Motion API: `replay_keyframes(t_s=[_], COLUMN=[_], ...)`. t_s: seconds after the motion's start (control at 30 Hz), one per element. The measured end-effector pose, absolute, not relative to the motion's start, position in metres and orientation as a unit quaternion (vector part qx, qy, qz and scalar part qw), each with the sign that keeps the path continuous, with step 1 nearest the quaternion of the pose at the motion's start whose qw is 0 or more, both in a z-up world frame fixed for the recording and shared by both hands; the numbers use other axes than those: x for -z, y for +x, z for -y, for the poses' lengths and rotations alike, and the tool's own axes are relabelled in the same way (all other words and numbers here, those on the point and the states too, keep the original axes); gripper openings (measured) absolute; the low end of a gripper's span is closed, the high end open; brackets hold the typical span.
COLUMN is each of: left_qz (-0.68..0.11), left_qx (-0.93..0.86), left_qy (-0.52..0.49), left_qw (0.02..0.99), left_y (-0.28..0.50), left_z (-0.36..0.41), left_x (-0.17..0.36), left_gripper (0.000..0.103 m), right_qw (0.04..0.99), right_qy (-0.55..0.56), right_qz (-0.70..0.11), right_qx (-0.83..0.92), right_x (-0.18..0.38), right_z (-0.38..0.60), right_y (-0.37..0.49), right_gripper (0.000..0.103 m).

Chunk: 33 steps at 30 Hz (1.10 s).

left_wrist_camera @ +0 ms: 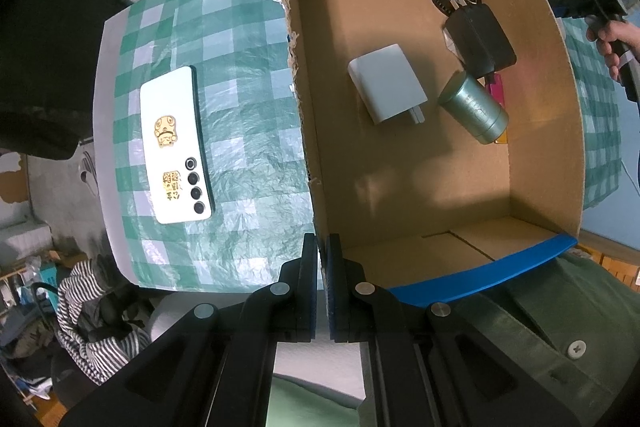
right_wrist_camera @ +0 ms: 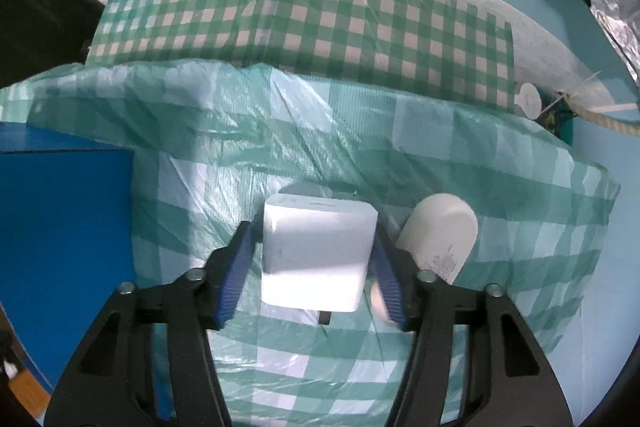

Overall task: Organize rigid objects
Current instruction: 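Close the right tool on the second white charger and lift it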

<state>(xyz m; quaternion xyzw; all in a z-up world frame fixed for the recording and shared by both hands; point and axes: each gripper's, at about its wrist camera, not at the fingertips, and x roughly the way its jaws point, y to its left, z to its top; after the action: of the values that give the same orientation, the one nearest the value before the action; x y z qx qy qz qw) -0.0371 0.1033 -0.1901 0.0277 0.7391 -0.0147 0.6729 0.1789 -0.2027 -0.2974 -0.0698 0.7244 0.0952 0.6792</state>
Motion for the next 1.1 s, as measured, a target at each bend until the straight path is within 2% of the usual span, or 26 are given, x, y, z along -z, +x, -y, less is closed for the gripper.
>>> replay_keyframes(t_s=[0.13, 0.67, 1.1], left_qz=[-0.74, -0.739, -0.738], left_qx=[0.015, 0.016, 0.016], left_qy=[0.03, 0.031, 0.033], left_qw=[0.672, 0.673, 0.673], left_y=[-0.036, -0.035, -0.034], left_z=[-0.103, -0.103, -0.103], left_x=[0.191, 0.192, 0.193], left_gripper=[0.004, 0.004, 0.004], right_qw=[0.682, 0.685, 0.698], right_qy=[-0.075, -0.098, -0.089], right_qz=[-0.722, -0.711, -0.694], right_qx=[-0.09, -0.123, -0.156], right_x=[0.297, 0.275, 0.232], right_z=[0.201, 0.183, 0.172], right_y=[0.178, 0.153, 0.123], right_gripper=[0.05, 0.05, 0.05])
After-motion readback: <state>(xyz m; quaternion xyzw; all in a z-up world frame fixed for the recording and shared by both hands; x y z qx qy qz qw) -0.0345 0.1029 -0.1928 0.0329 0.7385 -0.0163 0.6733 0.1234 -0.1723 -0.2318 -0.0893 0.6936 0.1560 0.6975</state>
